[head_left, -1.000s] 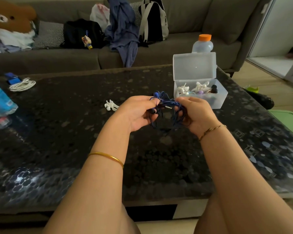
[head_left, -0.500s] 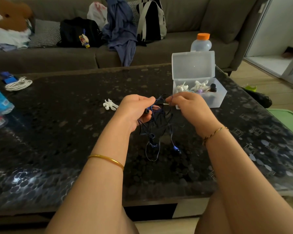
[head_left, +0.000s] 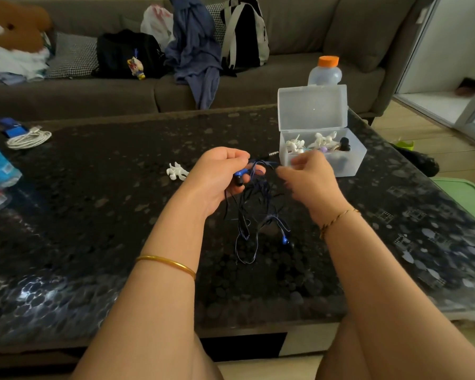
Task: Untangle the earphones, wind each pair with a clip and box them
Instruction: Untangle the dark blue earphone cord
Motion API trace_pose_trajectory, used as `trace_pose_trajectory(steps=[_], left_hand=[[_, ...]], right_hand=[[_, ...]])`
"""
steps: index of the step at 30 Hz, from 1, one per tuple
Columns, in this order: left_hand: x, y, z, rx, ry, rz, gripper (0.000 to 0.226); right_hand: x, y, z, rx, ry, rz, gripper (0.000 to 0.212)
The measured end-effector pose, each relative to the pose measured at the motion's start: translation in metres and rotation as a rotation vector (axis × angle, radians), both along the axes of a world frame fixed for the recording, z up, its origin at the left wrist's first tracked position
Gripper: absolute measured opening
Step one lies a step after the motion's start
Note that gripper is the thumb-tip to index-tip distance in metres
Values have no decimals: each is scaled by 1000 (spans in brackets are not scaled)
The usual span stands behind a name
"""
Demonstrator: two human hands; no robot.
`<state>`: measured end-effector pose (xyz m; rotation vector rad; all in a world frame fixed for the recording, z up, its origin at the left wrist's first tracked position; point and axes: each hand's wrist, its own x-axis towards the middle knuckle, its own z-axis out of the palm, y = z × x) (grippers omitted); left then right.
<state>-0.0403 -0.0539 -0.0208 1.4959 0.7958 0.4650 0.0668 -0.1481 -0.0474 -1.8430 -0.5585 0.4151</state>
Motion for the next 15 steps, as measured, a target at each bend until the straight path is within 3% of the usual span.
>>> trace_pose_trajectory(steps=[2,4,7,10,12,13,15], left_hand=[[0,0,1,42,33,-11,14],[1,-1,0,82,55,-27,15],[2,-2,-1,115,57,-26,18],[1,-2,-2,90,75,-13,18],[1,-2,-1,40,81,12,16],[0,-1,-1,28,88,30,15],[0,1,-2,28,101,55,15]], right_hand=[[1,-1,2,70,-209,-100,29],[-1,-3,8,150,-379,-31,23],[-8,-3,10,43,-478,210,13],[-9,1,7,-68,-600,191,15],[-10,3,11,-39,-480,59,26],[-11,2,14,58,-303,-25,30],[-7,-1,18,422,286,-151,35]])
